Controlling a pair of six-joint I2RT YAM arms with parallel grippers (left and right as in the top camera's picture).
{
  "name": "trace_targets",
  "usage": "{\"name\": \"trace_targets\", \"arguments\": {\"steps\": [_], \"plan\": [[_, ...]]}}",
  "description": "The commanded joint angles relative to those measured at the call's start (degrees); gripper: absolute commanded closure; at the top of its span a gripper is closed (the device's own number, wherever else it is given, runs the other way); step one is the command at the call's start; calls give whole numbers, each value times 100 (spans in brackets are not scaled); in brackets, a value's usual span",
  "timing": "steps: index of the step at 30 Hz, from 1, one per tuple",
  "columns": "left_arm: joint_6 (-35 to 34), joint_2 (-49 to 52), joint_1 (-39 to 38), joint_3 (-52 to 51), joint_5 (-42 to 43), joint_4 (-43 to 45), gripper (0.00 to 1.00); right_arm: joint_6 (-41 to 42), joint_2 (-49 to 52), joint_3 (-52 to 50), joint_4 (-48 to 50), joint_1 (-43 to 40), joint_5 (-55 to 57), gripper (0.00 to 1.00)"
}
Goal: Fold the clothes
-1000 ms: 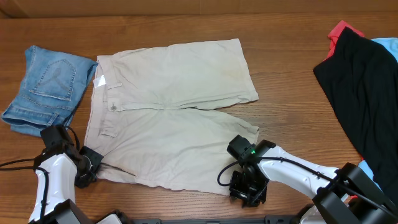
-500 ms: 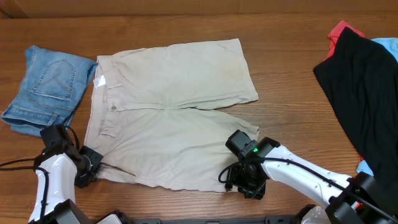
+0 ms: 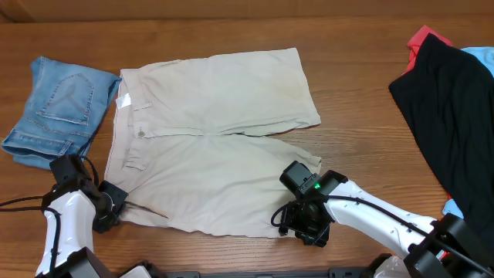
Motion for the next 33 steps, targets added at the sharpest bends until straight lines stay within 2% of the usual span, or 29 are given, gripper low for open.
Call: {"name": "trace_targets", "arguments": {"steps": [1, 12, 21, 23, 26, 30, 33], "plan": [[118, -13, 26, 103, -13, 50, 91, 393, -90, 118, 15, -24, 57, 36], [116, -13, 26, 103, -13, 76, 91, 455, -90, 118, 407, -98, -273, 36], [118, -13, 26, 103, -15, 90, 90, 481, -90, 116, 326, -184, -267, 36], [118, -13, 26, 103, -15, 87, 90, 518, -90, 111, 262, -184, -267, 39], [118, -13, 26, 103, -17, 90, 90, 518, -90, 79, 234, -184, -267, 49], [120, -13, 26, 103, -15, 83, 90, 518, -87, 70, 205, -184, -267, 50], [120, -13, 26, 103, -17, 66, 90, 516, -87, 68, 205, -184, -262, 65]]}}
